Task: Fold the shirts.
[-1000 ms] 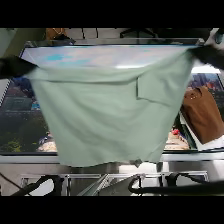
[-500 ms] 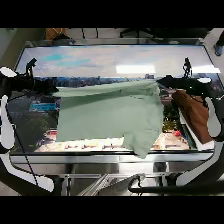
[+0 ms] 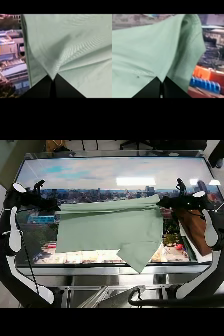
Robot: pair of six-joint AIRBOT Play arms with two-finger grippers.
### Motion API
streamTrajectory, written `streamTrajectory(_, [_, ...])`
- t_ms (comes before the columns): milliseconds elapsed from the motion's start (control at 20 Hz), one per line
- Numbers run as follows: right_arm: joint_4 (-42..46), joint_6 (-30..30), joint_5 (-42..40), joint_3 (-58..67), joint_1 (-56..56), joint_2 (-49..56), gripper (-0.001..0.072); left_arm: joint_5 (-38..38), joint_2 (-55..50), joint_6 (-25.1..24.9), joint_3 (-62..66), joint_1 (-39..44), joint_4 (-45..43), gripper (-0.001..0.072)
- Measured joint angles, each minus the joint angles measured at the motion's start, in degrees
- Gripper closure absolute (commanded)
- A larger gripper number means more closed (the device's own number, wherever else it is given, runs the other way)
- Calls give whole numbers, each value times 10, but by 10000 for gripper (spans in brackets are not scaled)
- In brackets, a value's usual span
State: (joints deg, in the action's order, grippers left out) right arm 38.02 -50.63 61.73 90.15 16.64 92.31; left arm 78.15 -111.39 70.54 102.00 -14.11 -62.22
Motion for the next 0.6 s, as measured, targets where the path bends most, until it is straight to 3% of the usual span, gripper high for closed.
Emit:
streamTrajectory(300, [30,-14,-3,0,-12,9,657,-13,-20,0,3,7,-10,691])
streamTrajectory(350, [33,-15,-3,1,-16,9,506,-13,-20,0,5,10,-13,689])
streamTrajectory(400, [35,-16,-3,1,-19,9,422,-10,-21,0,10,14,-15,520])
streamTrajectory(450, [36,-17,-3,1,-21,5,422,-5,-21,0,15,18,-15,140])
streamTrajectory(500, [36,-19,0,2,-23,-2,422,4,-22,2,24,21,-15,50])
streamTrajectory(600, [42,-29,13,2,-21,-23,422,37,-22,17,47,24,-14,49])
